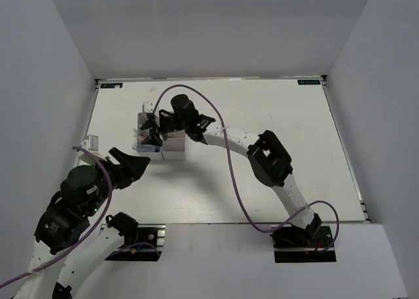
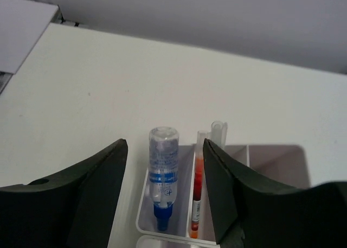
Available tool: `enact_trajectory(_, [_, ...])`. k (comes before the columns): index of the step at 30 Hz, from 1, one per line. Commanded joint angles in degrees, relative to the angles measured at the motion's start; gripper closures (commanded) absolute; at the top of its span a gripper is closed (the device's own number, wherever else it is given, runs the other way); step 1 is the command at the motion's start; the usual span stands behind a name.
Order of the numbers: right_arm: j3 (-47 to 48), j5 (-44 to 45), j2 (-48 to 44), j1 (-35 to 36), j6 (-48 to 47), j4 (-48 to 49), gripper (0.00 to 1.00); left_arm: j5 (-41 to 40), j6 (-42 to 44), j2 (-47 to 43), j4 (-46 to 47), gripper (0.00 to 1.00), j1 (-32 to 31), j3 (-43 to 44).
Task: Sort the stationery into containers
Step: Place the stationery in the storage box, then pick up the stationery from the center of the board.
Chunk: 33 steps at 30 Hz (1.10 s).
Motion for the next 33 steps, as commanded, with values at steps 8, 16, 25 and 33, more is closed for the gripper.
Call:
enact_trajectory(8, [0.7,7.9,-14.0,-2.6,2.3,-7.4,0.70,1.1,0.0,-0.7,2.8,0.25,0.3,-2.6])
enact_trajectory(16, [-9.1,18.0,-26.6,-11.6,-0.9,-32.4,1.00,5.8,-4.6,-3.0,11.4,0.00,0.3,-13.6])
enact_trajectory(25, [-23.9,30.2,-36.9,-22.9,-3.6,-56.1,0.47,9.3,-4.7,5.9,17.6,0.00,0.3,-18.3])
enact_trajectory(33, [-33.5,36.3,-34.3,-25.5,-2.6,-58.8,0.26,9.8,-1.4,13.7,16.5,0.00,0.3,-15.3])
